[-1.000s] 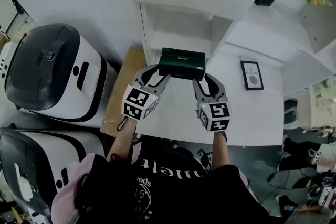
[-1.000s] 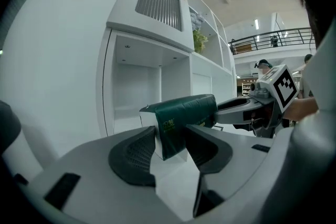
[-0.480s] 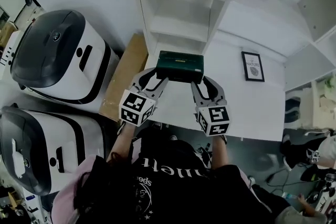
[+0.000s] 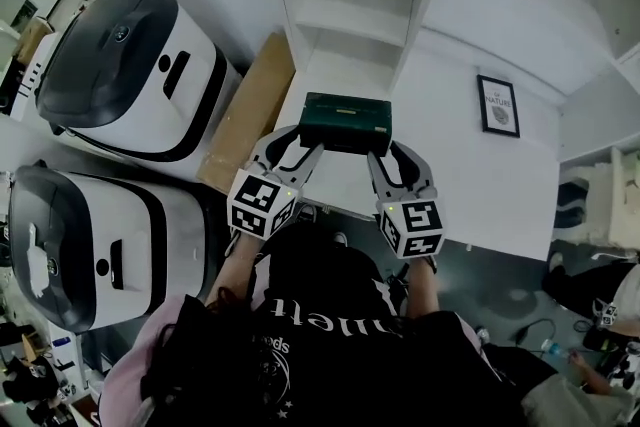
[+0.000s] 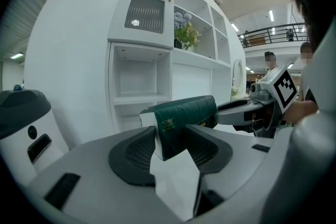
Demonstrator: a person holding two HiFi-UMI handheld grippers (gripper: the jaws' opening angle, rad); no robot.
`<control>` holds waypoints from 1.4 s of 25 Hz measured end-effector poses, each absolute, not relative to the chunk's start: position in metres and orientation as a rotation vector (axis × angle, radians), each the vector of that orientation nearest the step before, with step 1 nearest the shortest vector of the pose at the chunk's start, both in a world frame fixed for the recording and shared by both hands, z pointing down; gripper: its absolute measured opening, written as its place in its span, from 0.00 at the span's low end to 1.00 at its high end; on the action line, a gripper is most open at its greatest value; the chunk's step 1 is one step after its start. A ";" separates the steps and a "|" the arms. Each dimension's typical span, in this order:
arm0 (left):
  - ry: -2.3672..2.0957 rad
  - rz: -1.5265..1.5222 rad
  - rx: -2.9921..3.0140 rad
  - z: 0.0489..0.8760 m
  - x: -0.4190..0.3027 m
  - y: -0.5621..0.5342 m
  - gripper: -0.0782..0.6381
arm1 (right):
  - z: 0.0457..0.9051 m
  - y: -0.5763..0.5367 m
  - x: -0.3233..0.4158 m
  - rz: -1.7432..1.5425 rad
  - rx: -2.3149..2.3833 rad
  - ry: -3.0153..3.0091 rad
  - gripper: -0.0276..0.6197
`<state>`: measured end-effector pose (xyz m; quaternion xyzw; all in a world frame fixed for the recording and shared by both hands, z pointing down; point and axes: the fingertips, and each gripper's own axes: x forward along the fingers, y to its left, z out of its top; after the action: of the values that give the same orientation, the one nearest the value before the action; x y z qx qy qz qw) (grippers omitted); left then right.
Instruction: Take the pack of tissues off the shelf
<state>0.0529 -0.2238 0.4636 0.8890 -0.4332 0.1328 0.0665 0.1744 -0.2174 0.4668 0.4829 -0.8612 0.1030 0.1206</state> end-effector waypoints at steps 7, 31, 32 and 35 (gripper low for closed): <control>-1.314 0.420 2.678 0.463 0.049 -0.210 0.36 | 0.469 -0.204 0.171 0.332 1.411 -2.533 0.31; -1.222 0.306 2.792 0.448 -0.101 -0.061 0.36 | 0.452 -0.047 0.020 0.286 1.532 -2.469 0.31; -1.218 0.302 2.795 0.448 -0.108 -0.054 0.36 | 0.452 -0.039 0.013 0.280 1.534 -2.468 0.31; -1.217 0.288 2.798 0.448 -0.127 -0.031 0.36 | 0.451 -0.016 -0.006 0.261 1.535 -2.465 0.31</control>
<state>-0.1272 -0.0314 0.4484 0.9123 -0.3968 0.0940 0.0383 -0.0064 -0.0160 0.4509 0.5232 -0.8400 0.0891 0.1125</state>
